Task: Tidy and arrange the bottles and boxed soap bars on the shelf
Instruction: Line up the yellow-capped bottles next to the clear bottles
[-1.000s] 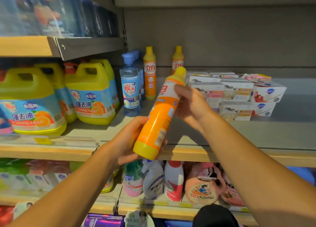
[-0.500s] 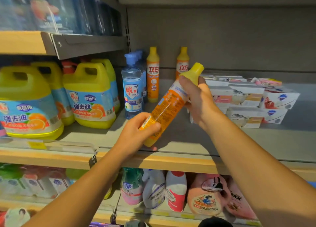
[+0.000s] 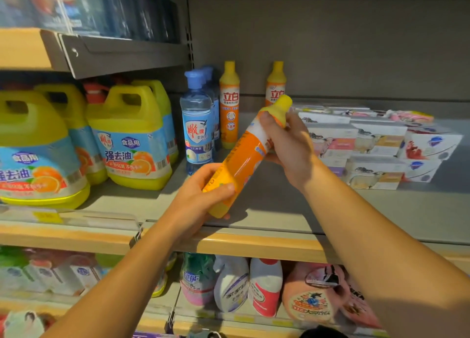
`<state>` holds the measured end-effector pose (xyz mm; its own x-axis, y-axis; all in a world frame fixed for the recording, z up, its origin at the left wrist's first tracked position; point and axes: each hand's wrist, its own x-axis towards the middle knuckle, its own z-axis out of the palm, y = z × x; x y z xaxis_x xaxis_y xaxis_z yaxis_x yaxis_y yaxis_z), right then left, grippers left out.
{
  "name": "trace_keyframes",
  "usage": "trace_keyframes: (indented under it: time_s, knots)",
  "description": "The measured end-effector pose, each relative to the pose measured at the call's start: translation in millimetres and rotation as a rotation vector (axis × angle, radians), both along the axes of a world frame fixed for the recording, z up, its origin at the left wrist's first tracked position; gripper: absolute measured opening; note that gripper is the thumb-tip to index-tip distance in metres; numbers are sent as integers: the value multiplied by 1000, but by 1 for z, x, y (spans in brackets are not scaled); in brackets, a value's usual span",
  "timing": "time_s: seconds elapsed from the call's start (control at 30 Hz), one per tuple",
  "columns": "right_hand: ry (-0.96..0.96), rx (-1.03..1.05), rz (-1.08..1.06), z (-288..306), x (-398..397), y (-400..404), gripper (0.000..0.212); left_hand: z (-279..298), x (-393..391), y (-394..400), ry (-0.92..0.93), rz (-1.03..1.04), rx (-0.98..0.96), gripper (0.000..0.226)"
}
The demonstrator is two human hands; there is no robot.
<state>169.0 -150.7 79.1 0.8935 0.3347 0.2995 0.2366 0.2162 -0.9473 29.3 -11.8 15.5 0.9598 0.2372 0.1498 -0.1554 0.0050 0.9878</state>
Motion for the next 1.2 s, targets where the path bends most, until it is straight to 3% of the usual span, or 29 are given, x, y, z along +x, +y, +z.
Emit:
trace_keyframes:
  time_s: [0.1, 0.2, 0.37, 0.53, 0.77, 0.9, 1.0, 1.13, 1.2]
  knots:
    - [-111, -106, -86, 12, -2, 8, 35, -4, 0, 0, -34, 69, 94, 58]
    - [-116, -168, -32, 18, -3, 10, 39, -3, -3, 2, -24, 1, -21, 57]
    - [98, -105, 226, 19, -3, 6, 22, 3, -7, 4, 40, -121, -305, 51]
    - [250, -90, 249, 1, -3, 8, 15, 9, -9, -1, 99, -160, -400, 57]
    - [427, -162, 155, -17, 3, 10, 13, 16, 0, 2, 300, -176, -267, 69]
    - [448, -137, 168, -18, 4, 11, 15, 13, 3, 3, 296, -156, -263, 66]
    - [341, -127, 178, -11, 1, 11, 27, 10, 2, 1, 220, -175, -214, 58]
    - [64, -148, 207, 5, -7, 7, 34, 10, 3, -10, 108, -58, 148, 44]
    - [-48, -131, 218, 13, -13, 4, 36, 10, 3, -13, 36, 1, 238, 41]
